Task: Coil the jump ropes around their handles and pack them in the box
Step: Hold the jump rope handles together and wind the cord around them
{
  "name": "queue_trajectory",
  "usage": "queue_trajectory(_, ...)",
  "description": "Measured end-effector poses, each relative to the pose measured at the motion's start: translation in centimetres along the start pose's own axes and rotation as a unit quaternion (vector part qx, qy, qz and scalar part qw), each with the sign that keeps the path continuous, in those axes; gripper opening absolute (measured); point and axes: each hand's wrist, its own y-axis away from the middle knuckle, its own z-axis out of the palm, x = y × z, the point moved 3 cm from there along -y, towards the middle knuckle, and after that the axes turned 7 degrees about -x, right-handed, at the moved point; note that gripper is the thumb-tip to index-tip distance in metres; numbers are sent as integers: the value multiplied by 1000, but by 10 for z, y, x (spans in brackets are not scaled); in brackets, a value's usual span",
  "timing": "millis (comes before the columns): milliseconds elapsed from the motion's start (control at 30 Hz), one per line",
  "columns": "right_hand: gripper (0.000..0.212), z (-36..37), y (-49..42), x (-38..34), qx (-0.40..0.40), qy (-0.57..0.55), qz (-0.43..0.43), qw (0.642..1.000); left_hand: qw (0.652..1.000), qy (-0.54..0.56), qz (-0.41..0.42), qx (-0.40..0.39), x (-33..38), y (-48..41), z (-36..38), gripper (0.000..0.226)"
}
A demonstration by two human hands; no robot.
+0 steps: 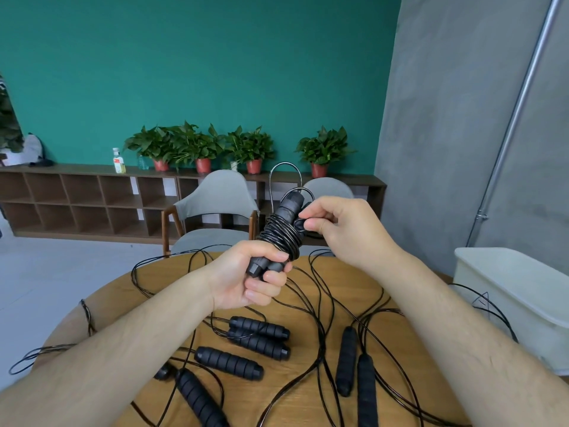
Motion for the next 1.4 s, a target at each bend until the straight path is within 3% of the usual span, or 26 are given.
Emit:
queue_trajectory(400, 12, -1, 0, -5, 19, 38, -41, 998, 997, -53, -50, -23, 4, 3, 10, 9)
queue_trajectory(600, 11, 5, -1, -6, 40, -1, -10, 999, 999, -28, -40, -13, -4, -1, 10, 10)
queue_trajectory(800, 9, 8, 10, -3, 91, -91, -50, 990, 999, 9, -14, -29, 0, -1, 10, 13)
queue_trajectory(933, 10, 13, 13, -6, 134, -52, -94, 985, 997, 46, -4, -62, 4, -4, 14, 14)
queue_trajectory(1133, 33, 18, 13, 1, 38, -20, -135, 990, 993, 80, -4, -83, 5, 1, 10, 16)
queue_trajectory(1200, 36, 16, 13, 2, 45, -5, -147, 988, 992, 84, -6, -91, 4, 2, 11, 16)
queue_trajectory(1400, 19, 0, 4, -1, 66, 29, -126, 989, 992, 75, -28, -97, 5, 4, 12, 15)
